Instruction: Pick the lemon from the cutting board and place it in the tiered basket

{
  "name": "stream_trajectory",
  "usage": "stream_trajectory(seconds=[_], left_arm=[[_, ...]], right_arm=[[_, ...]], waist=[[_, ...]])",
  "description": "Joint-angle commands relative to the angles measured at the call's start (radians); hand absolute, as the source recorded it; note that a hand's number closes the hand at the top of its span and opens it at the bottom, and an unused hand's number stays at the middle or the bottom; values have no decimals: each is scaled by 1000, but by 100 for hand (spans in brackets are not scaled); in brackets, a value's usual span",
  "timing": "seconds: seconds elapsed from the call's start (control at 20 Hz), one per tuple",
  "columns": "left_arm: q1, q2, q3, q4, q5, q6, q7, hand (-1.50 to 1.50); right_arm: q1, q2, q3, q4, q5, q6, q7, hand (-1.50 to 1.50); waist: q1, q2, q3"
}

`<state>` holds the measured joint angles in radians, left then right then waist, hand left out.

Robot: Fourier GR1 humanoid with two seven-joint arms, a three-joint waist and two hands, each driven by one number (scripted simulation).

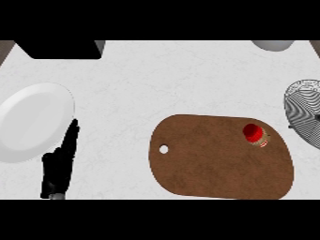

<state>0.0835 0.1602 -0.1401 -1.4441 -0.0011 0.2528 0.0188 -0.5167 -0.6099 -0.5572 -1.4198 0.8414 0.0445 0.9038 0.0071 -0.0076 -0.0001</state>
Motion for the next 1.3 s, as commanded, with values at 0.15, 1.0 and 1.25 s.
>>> stream_trajectory(seconds=[0.15,1.0,1.25], left_arm=[[6,-7,6,60,15,-35,-28,0],[25,-4,42,20,-2,4,29,0],[105,-33,5,-15,-18,14,0,0]], right_arm=[[-57,114,-107,99,-140,-204,-94,-150],[179,25,-410,-296,-168,-405,-63,-150],[341,51,-577,-594,-283,-231,74,-150]], waist=[[3,11,1],[-47,-2,0],[-70,-12,-1]])
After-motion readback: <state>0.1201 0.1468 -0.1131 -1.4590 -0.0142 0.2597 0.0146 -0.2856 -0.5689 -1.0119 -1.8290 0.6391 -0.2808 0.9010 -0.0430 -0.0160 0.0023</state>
